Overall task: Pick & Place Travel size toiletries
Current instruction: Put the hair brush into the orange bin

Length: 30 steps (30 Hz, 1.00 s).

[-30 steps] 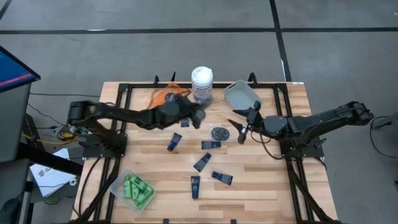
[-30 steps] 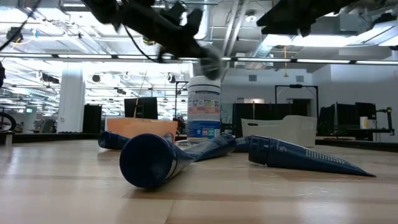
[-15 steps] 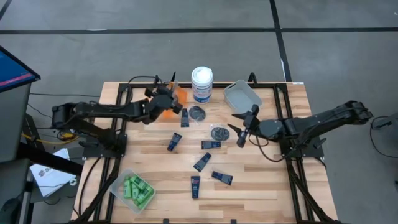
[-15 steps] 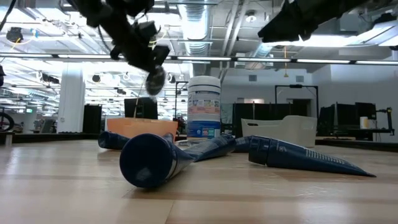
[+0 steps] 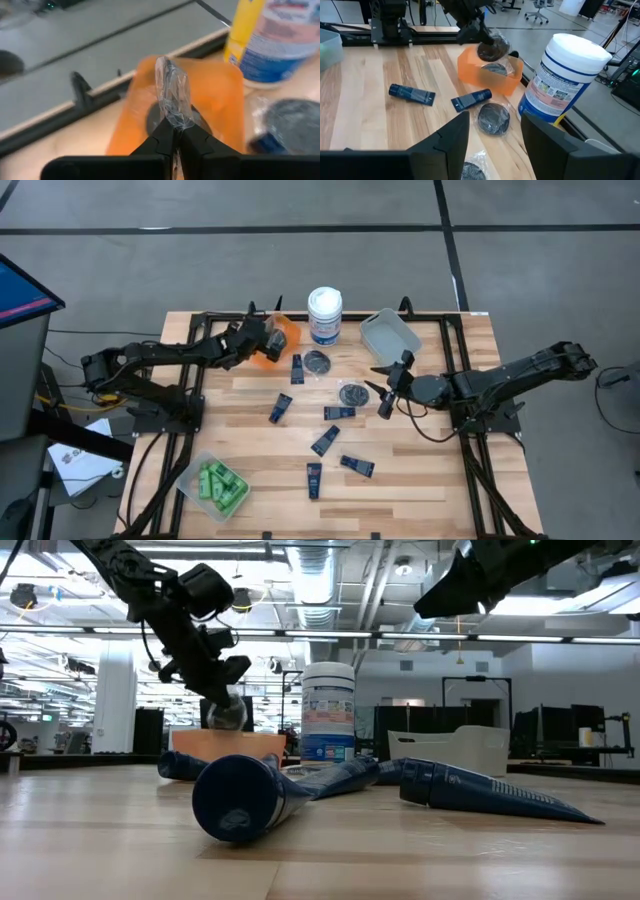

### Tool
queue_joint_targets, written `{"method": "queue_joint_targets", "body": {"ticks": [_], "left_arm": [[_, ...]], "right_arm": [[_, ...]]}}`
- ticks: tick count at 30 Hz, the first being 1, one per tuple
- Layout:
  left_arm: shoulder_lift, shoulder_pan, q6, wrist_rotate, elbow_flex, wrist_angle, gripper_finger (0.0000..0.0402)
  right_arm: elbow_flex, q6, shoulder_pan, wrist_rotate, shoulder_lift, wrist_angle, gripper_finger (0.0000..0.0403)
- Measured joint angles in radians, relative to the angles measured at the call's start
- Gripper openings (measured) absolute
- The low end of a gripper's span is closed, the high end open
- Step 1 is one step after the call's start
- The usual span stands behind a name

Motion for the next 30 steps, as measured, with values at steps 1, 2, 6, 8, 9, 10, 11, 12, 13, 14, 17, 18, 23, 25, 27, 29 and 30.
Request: {"method": "queue_joint_targets", "body": {"ticks": [1,2,6,8,9,10,11,12,13,14,17,18,23,25,27,29,30], "left_arm": [[0.0,0.004,-0.001,0.029,-0.004,0.0,0.0003],[0.0,0.004,-0.001,0.049,-0.008,0.002,0.0003],[0.0,0.004,-0.001,0.101,-0.014,0.001,0.0004],[0.0,0.004,-0.001,0.115,-0.014,0.001,0.0004],[0.0,0.004,-0.001,0.117,-0.014,0.0,0.0004],[0.0,0.004,-0.001,0.117,-0.014,0.001,0.0004],[0.0,0.004,-0.001,0.117,-0.014,0.001,0.0005],[0.0,0.004,-0.001,0.117,-0.014,0.0,0.0005],[0.0,0.004,-0.001,0.118,-0.014,0.0,0.0005],[0.0,0.004,-0.001,0.121,-0.014,0.0,0.0005],[0.0,0.004,-0.001,0.135,-0.013,0.0,0.0005],[0.0,0.004,0.0,0.135,-0.013,0.0,0.0006],[0.0,0.004,0.018,0.149,-0.013,-0.01,0.0036],[0.0,0.004,0.035,0.173,-0.013,-0.022,0.0066],[0.0,0.001,0.035,0.184,-0.013,-0.045,0.01],[0.0,0.001,0.032,0.188,-0.013,-0.068,0.0135],[0.0,0.001,0.031,0.187,-0.013,-0.075,0.0153]], "right_arm": [[0.0,0.007,0.0,0.0,0.0,-0.005,0.017],[0.0,0.015,0.0,0.0,0.0,-0.008,0.0169],[0.0,0.022,0.0,0.0,0.0,-0.015,0.0169],[0.0,0.024,0.0,0.0,0.0,-0.017,0.0171],[0.0,0.024,0.0,0.0,0.0,-0.018,0.0172],[0.0,0.03,0.0,-0.001,0.0,-0.022,0.0174],[0.0,0.043,0.0,-0.001,0.0,-0.03,0.0175],[0.0,0.055,0.0,-0.002,0.0,-0.039,0.0177],[0.0,0.065,0.0,-0.003,0.0,-0.048,0.0179],[0.0,0.073,0.0,-0.003,0.0,-0.057,0.0181],[0.0,0.096,0.0,-0.003,0.0,-0.089,0.019],[0.0,0.1,0.0,-0.003,0.0,-0.098,0.0194],[0.0,0.142,-0.002,-0.003,0.0,-0.14,0.0218],[0.0,0.16,-0.006,-0.003,0.0,-0.165,0.023],[0.0,0.187,-0.009,-0.003,0.0,-0.189,0.0241],[0.0,0.207,-0.009,-0.003,0.0,-0.21,0.0249],[0.0,0.212,-0.009,-0.003,0.0,-0.215,0.0252]]}}
